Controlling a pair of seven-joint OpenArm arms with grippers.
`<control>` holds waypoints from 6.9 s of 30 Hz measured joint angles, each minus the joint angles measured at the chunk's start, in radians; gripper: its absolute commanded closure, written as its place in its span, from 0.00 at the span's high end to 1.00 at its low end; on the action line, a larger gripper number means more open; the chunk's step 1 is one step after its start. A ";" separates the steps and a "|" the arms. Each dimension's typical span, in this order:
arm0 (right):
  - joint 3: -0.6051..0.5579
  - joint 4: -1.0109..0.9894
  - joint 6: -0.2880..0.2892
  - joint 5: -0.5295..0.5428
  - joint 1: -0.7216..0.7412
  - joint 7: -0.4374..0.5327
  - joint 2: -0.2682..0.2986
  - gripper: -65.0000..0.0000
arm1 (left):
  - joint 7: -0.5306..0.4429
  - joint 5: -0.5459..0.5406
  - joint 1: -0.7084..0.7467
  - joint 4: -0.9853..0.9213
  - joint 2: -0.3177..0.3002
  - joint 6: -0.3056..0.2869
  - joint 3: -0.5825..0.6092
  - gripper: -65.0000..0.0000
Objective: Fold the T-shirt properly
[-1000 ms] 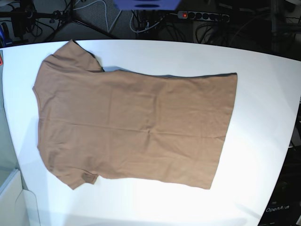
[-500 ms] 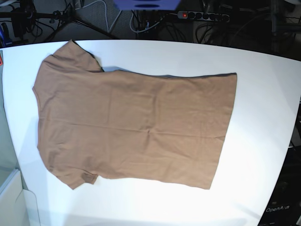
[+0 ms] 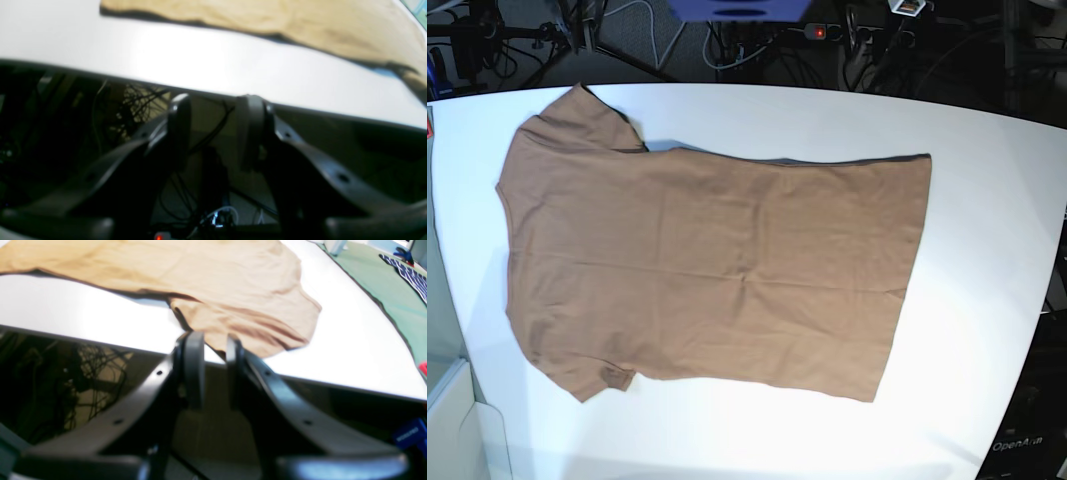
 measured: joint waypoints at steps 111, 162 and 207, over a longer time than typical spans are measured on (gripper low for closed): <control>-0.023 0.269 0.155 1.086 0.170 -1.043 0.204 0.33 | 0.272 0.000 -0.068 0.071 0.011 0.000 -0.196 0.34; -0.023 0.268 0.148 1.085 0.178 -1.091 0.219 0.01 | 1.241 -0.381 -0.453 0.091 -0.047 -0.334 -0.562 0.34; -0.021 0.269 0.148 1.002 0.175 -1.008 0.222 0.01 | 1.373 -0.404 -0.548 0.044 -0.013 -0.348 -0.630 0.04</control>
